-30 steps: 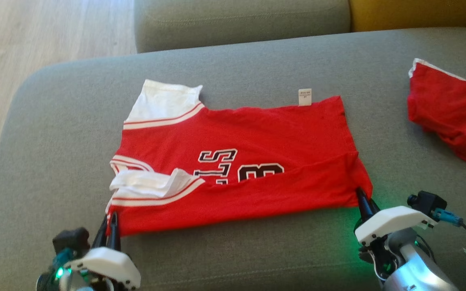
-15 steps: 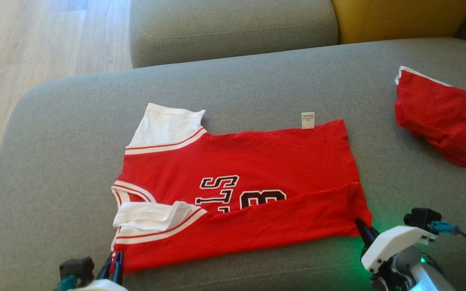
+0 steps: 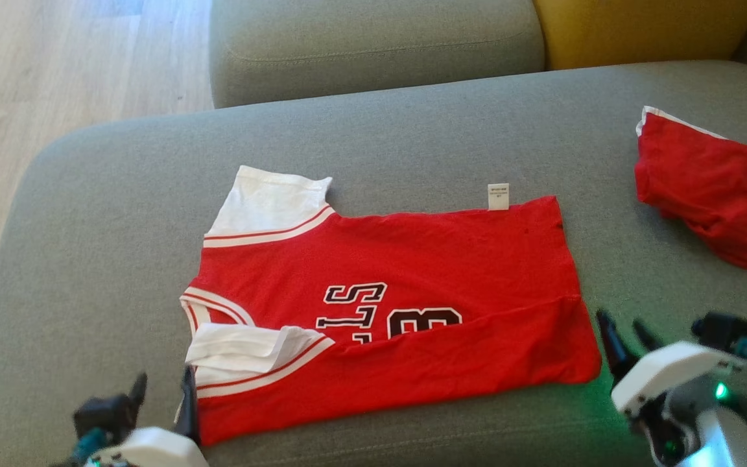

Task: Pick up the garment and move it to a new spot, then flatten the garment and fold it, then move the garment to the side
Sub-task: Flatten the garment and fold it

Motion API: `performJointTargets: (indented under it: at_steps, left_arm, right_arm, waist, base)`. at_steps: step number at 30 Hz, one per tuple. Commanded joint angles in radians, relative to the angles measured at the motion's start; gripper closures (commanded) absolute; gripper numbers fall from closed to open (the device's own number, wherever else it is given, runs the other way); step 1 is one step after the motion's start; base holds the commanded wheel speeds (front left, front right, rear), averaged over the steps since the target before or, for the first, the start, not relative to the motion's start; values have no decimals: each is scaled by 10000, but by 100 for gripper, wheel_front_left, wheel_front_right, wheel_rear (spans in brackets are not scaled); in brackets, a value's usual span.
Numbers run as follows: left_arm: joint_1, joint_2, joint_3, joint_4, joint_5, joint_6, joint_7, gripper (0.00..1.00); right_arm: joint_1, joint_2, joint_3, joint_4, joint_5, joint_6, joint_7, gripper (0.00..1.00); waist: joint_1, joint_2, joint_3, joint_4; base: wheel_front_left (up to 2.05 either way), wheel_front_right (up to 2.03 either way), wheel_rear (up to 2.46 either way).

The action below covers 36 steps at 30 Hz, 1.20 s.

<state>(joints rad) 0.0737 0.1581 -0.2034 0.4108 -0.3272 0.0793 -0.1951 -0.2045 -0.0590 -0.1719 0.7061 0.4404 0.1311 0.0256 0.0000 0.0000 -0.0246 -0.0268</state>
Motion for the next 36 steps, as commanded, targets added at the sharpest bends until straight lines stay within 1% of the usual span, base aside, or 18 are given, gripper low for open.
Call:
performJointTargets:
  at_steps: [1,4,10,13,16,20,23,29,32,34,35,36]
  left_arm:
    - [-635,142,475,-500,-69,57,-244,0]
    - [-815,68,757,-1147,-143,87,-535,0]
    - [-973,-233,1348,-2809,-135,-278,-660,0]
    - [-986,-418,1622,-3554,154,-444,-663,0]
    - [-837,-579,1774,-3879,416,-583,-664,0]
    - [-742,-720,1957,-3786,626,-686,-665,0]
    - [-781,-799,1903,-3696,827,-798,-665,0]
    - [-1149,-830,2252,-3638,1091,-776,-666,0]
    - [-1549,-585,2163,-3252,1386,-826,-662,0]
    - [-2002,-293,2215,-2982,1569,-752,-425,0]
    - [-2002,-293,2215,-2982,1569,-752,-425,0]
    - [-2562,86,2320,-2748,1693,-729,-50,0]
  right_arm:
    - [-274,61,165,-748,-211,-4,-164,0]
    - [-204,79,32,-1892,-261,-4,-385,0]
    - [164,84,783,-4078,-935,-4,-1362,0]
    - [443,-132,1331,-4833,-2190,-4,-1929,0]
    - [668,-48,1550,-5173,-2363,-4,-2205,0]
    - [843,25,1863,-5393,-2685,-4,-2461,0]
    - [910,53,2077,-5483,-2837,-4,-2570,0]
    - [787,76,2094,-5635,-2895,-4,-2678,0]
    - [641,82,2188,-5847,-2821,-4,-2704,0]
    - [508,83,2350,-6021,-2734,-4,-2717,0]
    - [508,83,2350,-6021,-2734,-4,-2717,0]
    - [354,84,2452,-6132,-2699,-4,-2729,0]
  waist:
    - [0,0,-6,28]
    - [0,0,-32,71]
    - [0,0,-3,152]
    - [0,0,104,148]
    - [0,0,211,67]
    - [0,0,411,-56]
    - [0,0,655,-143]
    - [0,0,1173,-423]
    - [0,0,1617,-644]
    - [0,0,2014,-819]
    - [0,0,2014,-819]
    - [0,0,2355,-1024]
  base:
    - [0,0,0]
    - [0,0,0]
    - [0,0,0]
    - [0,0,0]
    - [0,0,0]
    - [0,0,0]
    - [0,0,0]
    - [0,0,0]
    - [0,0,0]
    - [0,0,0]
    - [0,0,0]
    - [0,0,0]
